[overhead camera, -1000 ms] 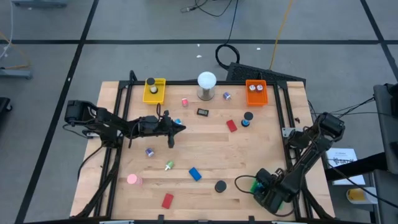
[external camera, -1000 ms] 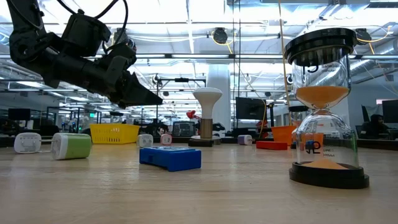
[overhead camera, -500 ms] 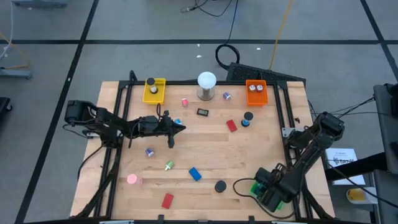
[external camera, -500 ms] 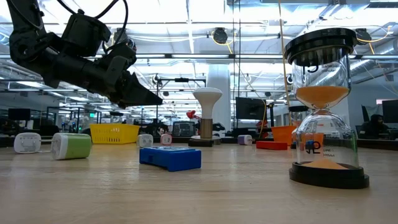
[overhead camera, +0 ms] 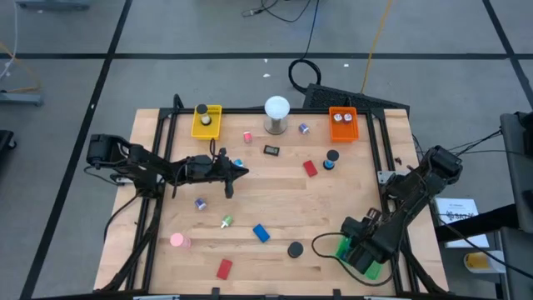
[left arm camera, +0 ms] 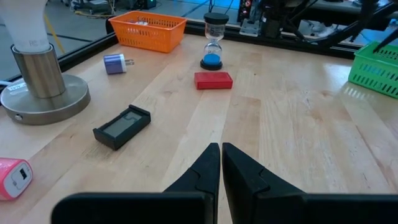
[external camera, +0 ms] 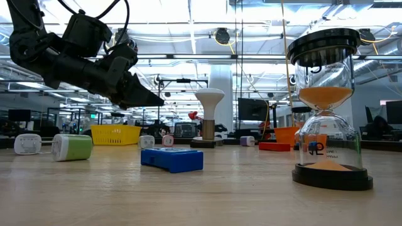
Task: Pick & Place Office items
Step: Adjust the green bin
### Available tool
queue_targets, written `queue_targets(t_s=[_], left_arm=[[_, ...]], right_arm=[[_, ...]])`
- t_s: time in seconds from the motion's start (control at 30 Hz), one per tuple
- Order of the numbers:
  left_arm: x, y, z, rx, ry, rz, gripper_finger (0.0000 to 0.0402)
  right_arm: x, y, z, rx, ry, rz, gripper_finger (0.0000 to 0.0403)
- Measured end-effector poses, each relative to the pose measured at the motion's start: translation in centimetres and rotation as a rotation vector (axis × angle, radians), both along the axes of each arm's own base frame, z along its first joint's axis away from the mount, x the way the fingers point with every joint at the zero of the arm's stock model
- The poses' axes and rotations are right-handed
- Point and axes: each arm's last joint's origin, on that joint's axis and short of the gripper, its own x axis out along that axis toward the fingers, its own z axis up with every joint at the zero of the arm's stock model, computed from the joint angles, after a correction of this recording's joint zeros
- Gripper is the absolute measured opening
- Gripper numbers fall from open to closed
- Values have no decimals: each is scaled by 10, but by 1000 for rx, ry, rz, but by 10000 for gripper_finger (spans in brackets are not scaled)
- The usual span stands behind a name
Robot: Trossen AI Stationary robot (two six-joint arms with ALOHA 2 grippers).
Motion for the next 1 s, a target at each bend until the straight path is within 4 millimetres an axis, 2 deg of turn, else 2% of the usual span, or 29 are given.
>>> queue_targets(t_s=[0.17, 0.33, 0.43, 0.6, 0.87, 1.0], left_arm=[[0, 0, -1, -1, 6, 0, 21], [0, 0, -1, -1, 6, 0, 21], [0, 0, -1, -1, 6, 1, 21], [0, 0, -1, -3, 5, 1, 21], [0, 0, -1, -7, 5, 2, 21], [0, 0, -1, -8, 7, 2, 21]], right_arm=[[-5, -14, -19, 75, -34, -27, 171], [-10, -22, -28, 142, -90, -42, 143], [-11, -23, -29, 187, -133, -79, 103], [-14, -27, -25, 200, -178, -170, 15], [-19, -31, -9, 266, -238, -403, 5], [-25, -27, -6, 278, -264, -533, 5]])
